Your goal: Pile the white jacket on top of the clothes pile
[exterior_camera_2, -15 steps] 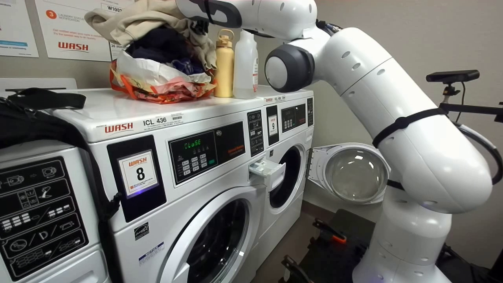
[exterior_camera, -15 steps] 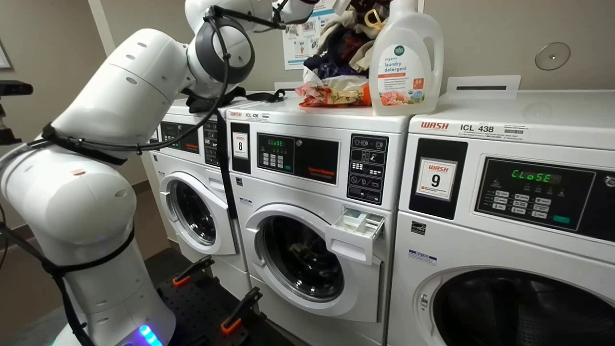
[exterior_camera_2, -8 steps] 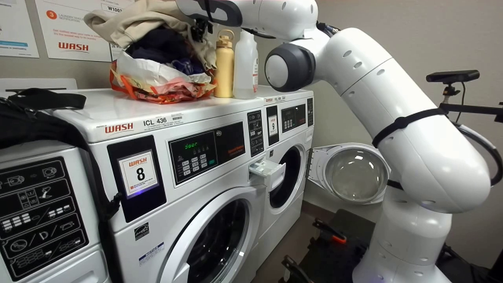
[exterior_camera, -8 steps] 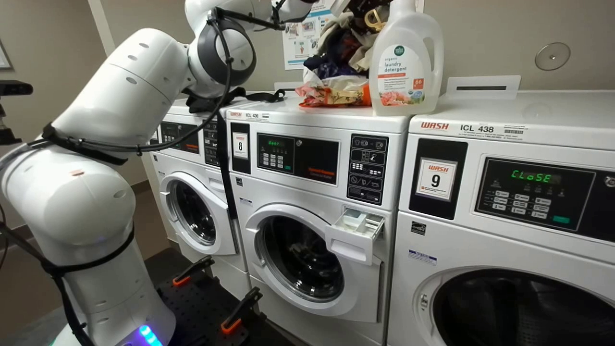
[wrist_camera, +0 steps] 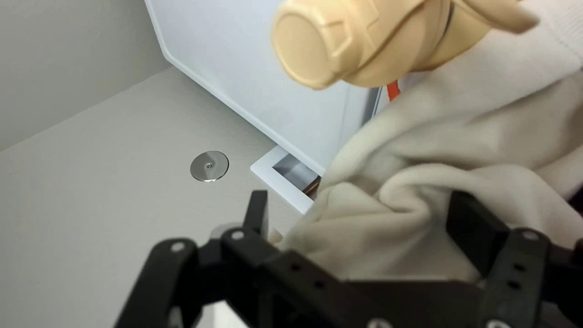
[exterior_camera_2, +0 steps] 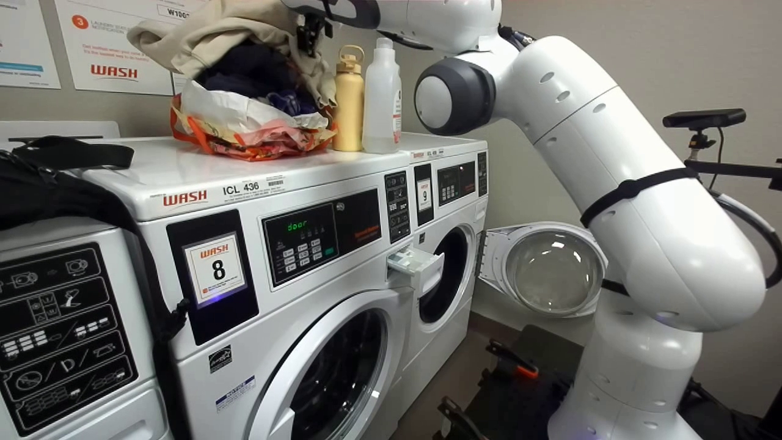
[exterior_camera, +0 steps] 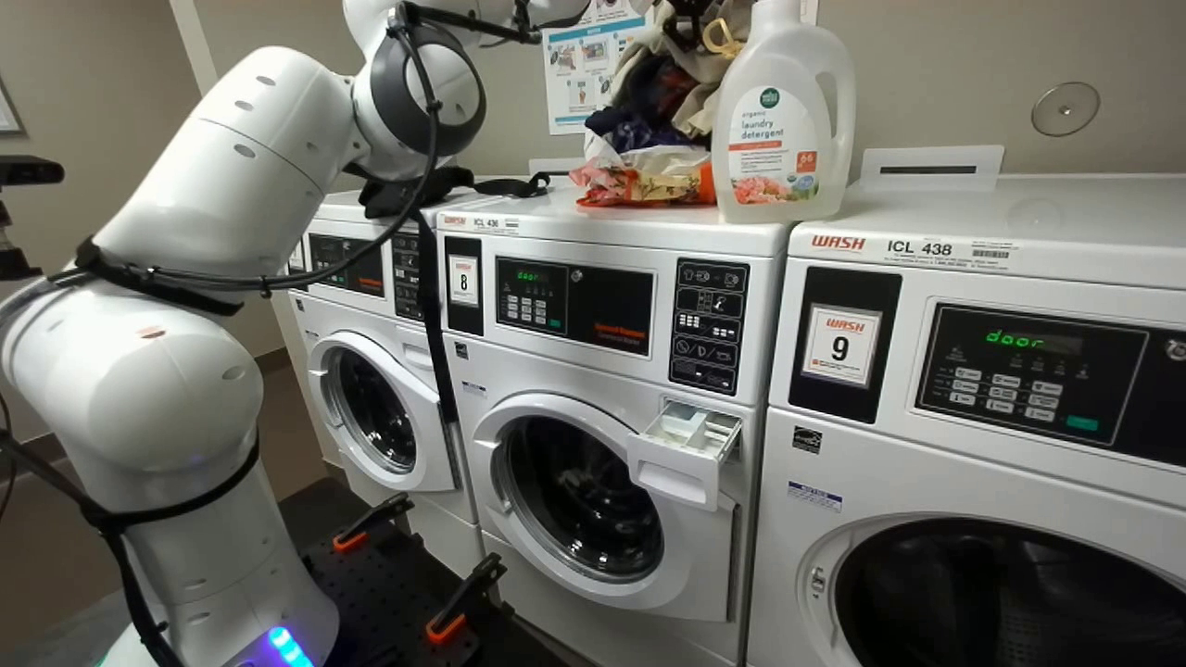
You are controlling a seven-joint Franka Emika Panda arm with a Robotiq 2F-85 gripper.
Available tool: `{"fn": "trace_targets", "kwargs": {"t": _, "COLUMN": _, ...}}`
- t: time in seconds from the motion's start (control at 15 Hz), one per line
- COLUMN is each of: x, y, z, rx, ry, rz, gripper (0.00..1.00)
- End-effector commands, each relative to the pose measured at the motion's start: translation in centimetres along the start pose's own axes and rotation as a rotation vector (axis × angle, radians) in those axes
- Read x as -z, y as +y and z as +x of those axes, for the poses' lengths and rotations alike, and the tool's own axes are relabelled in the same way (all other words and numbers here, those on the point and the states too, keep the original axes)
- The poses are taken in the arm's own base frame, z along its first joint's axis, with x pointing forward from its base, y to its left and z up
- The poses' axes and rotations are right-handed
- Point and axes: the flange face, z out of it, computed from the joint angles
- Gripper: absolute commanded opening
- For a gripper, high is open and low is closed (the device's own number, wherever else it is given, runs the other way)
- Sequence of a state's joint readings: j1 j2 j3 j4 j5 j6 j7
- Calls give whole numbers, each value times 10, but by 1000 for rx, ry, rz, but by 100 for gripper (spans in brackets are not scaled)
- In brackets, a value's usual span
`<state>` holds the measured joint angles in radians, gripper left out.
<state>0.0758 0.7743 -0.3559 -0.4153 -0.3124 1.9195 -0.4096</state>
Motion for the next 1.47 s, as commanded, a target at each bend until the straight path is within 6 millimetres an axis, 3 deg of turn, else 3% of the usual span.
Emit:
{"fn": "trace_targets", "kwargs": {"t": 0.0, "x": 29, "y": 12, "z": -4, "rx": 24, "ry": -23, "rz": 3, "gripper": 100}}
{"fn": "trace_targets", "kwargs": {"t": 0.53, "x": 80, "y": 39, "z": -23, "rx": 71, "ry": -106, "rz": 22, "gripper": 100}}
{"fn": "trace_targets", "kwargs": {"t": 1.13, "x": 138, "y": 55, "z": -65, "rx": 260, "ry": -196, "rz": 270, "gripper": 100}}
{"fn": "trace_targets", "kwargs": {"t": 1.4, "x": 166, "y": 73, "z": -84, "rx": 276, "ry": -172, "rz": 347, "gripper": 100}}
